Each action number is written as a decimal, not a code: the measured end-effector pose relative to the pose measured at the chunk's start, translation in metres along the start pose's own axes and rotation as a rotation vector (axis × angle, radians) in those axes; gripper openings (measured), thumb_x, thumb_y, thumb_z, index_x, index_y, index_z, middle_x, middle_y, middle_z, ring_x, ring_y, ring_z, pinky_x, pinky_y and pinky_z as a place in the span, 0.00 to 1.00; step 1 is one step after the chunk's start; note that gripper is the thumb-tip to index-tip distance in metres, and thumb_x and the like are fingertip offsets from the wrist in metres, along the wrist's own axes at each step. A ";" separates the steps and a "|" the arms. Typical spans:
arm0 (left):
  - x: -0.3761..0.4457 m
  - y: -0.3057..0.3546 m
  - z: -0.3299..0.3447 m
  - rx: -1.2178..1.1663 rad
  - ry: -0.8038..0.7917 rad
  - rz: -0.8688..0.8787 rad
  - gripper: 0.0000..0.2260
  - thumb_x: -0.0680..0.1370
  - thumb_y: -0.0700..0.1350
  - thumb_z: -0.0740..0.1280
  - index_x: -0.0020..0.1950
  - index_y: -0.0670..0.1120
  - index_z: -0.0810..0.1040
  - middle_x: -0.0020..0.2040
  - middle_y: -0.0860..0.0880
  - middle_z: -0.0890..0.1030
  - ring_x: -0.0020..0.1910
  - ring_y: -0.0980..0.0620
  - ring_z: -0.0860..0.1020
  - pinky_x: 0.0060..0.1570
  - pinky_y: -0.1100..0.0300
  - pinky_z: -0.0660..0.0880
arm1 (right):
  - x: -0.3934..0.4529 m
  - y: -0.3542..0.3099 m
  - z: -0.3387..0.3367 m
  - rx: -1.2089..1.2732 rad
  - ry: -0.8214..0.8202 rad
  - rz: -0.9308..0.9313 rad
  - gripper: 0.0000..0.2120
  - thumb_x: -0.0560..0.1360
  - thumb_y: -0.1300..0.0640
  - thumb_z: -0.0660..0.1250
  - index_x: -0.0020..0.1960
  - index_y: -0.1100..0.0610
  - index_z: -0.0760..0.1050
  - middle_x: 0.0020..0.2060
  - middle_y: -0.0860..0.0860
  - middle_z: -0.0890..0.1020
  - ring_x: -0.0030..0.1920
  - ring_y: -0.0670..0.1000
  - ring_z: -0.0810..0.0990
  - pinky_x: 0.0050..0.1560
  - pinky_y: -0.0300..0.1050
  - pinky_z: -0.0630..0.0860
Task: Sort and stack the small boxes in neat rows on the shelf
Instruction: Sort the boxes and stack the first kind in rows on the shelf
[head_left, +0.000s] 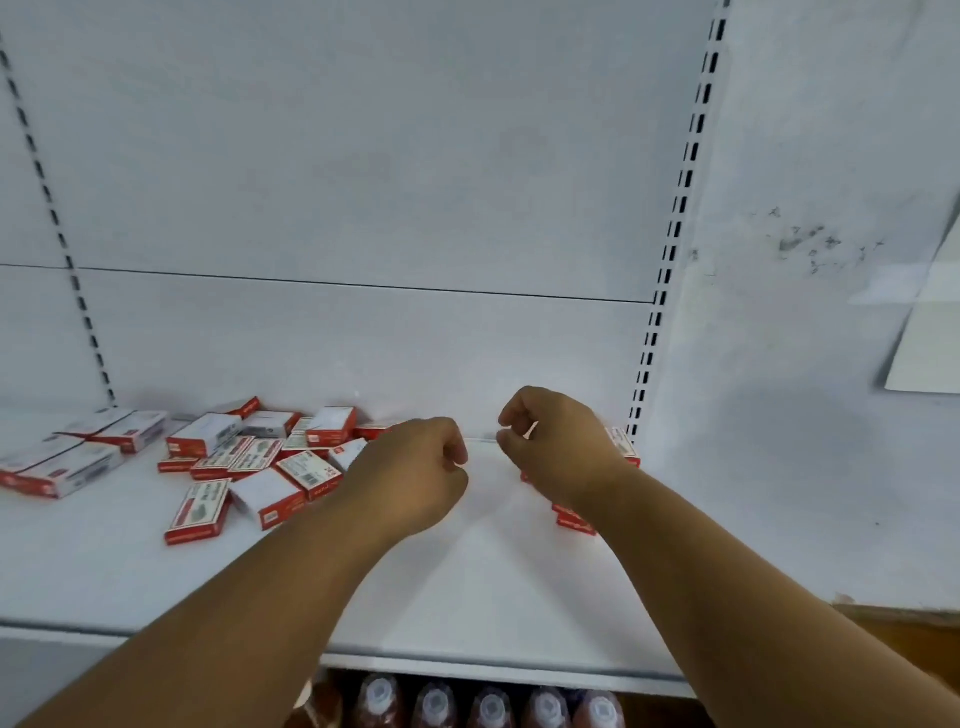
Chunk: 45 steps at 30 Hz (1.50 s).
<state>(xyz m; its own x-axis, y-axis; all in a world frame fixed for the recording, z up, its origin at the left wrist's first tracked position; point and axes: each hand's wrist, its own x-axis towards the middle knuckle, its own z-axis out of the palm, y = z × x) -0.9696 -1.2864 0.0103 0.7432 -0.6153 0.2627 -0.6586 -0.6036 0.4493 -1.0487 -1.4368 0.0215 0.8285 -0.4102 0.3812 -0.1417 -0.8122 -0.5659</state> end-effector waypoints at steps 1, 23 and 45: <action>-0.001 -0.013 -0.008 0.017 0.000 0.003 0.06 0.76 0.44 0.65 0.50 0.55 0.77 0.48 0.57 0.78 0.45 0.55 0.77 0.43 0.59 0.75 | 0.002 -0.010 0.008 -0.006 -0.032 -0.011 0.05 0.76 0.54 0.67 0.52 0.50 0.77 0.48 0.45 0.80 0.44 0.47 0.77 0.43 0.40 0.73; 0.043 -0.134 -0.035 0.291 -0.163 0.328 0.22 0.72 0.59 0.68 0.65 0.57 0.74 0.56 0.49 0.73 0.58 0.47 0.73 0.57 0.54 0.72 | 0.018 -0.060 0.086 -0.123 -0.211 0.379 0.15 0.70 0.46 0.73 0.43 0.59 0.82 0.38 0.56 0.85 0.34 0.52 0.82 0.32 0.39 0.73; 0.031 -0.134 -0.051 -0.444 0.154 0.075 0.22 0.72 0.54 0.75 0.58 0.63 0.66 0.55 0.62 0.72 0.50 0.60 0.76 0.33 0.72 0.74 | 0.013 -0.080 0.084 0.879 0.026 0.296 0.14 0.79 0.66 0.62 0.59 0.53 0.79 0.50 0.56 0.83 0.47 0.54 0.84 0.51 0.53 0.81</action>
<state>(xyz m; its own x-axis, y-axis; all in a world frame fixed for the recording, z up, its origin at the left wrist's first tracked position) -0.8519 -1.1990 0.0017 0.7264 -0.5464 0.4169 -0.6221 -0.2648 0.7368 -0.9817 -1.3424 0.0103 0.8100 -0.5687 0.1431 0.1253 -0.0706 -0.9896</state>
